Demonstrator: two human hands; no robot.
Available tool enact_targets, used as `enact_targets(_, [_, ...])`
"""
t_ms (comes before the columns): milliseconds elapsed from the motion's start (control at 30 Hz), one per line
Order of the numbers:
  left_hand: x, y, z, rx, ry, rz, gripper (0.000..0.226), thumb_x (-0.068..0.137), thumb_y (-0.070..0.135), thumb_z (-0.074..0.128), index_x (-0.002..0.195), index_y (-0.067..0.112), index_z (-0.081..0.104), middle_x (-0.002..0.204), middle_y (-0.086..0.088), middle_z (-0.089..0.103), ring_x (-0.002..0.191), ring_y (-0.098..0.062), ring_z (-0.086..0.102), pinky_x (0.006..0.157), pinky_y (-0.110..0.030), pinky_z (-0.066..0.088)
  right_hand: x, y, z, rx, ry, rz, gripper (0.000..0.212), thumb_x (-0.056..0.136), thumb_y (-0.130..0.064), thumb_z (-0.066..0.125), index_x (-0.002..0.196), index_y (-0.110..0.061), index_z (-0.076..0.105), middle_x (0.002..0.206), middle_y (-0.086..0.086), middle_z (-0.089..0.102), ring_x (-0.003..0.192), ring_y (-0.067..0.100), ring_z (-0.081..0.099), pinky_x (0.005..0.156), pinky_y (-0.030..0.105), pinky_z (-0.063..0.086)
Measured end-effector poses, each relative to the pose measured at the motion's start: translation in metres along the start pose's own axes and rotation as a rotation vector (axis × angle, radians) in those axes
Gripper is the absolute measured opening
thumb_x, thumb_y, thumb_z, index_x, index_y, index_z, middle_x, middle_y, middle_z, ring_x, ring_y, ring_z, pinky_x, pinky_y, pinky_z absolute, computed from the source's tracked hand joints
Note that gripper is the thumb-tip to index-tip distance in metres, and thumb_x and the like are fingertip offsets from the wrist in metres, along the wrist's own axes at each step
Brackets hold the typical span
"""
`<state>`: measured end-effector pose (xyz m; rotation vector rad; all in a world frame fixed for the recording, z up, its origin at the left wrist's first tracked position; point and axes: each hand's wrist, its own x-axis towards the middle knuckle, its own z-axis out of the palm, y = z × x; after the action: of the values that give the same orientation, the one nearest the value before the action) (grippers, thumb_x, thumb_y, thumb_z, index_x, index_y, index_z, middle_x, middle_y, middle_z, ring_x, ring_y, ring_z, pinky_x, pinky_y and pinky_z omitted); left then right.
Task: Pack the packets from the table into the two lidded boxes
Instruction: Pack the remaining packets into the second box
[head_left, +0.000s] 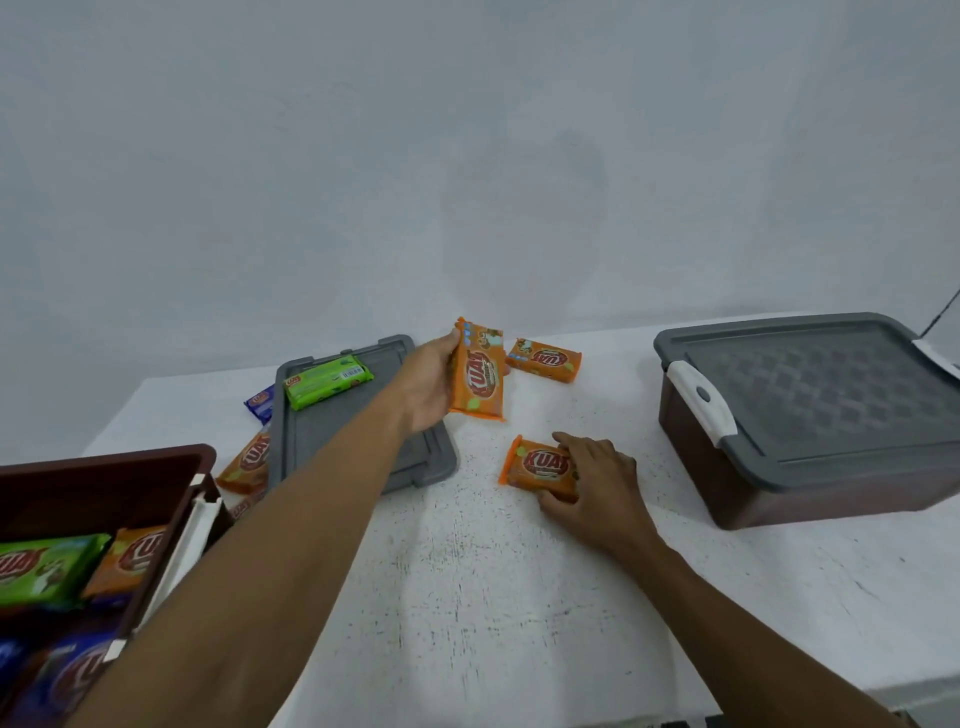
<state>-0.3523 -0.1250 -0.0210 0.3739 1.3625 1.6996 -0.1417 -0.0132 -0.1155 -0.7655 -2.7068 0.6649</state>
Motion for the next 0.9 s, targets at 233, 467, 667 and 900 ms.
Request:
enact_targets(233, [-0.049,0.027,-0.007,0.249,-0.007,-0.065,0.048,0.103,0.041,0.039,0.127,0.003,0.053,0.11,-0.019,0.071,0.098,-0.033,0.07,0.08,-0.041,0.058,-0.003,-0.019,-0.017,0.072,-0.017,0.064,0.082,0.071,-0.052,0.075,0.14,-0.025,0.041,0.132,-0.003,0.048,0.111,0.013,0.054,0.096,0.034,0.049])
enact_targets(467, [-0.121,0.068,-0.068,0.598,0.012,0.041,0.067,0.057,0.036,0.091,0.109,0.017,0.052,0.085,-0.004,0.065,0.064,-0.013,0.064,0.057,-0.029,0.053,-0.008,-0.09,-0.035,0.238,-0.06,0.011,0.072,0.065,-0.038,0.079,0.129,-0.024,0.05,0.109,-0.005,0.062,0.089,0.009,0.061,0.074,0.033,0.059])
enact_targets(667, [-0.194,0.104,-0.155,0.769,0.094,0.094,0.07,0.052,0.028,0.087,0.108,0.02,0.046,0.105,-0.011,0.06,0.07,-0.018,0.066,0.059,-0.034,0.054,-0.011,-0.191,-0.022,0.333,-0.123,-0.1,0.064,0.077,-0.032,0.074,0.135,-0.024,0.048,0.111,0.002,0.063,0.07,0.011,0.062,0.044,0.017,0.044])
enact_targets(900, [-0.276,0.109,-0.269,1.4,0.04,0.142,0.058,0.05,0.049,0.083,0.098,0.028,0.058,0.099,0.007,0.065,0.085,-0.014,0.066,0.077,-0.038,0.056,-0.02,-0.327,0.007,0.163,-0.189,-0.309,0.063,0.079,-0.041,0.074,0.132,-0.024,0.047,0.114,-0.008,0.054,0.099,0.009,0.054,0.072,0.013,0.041])
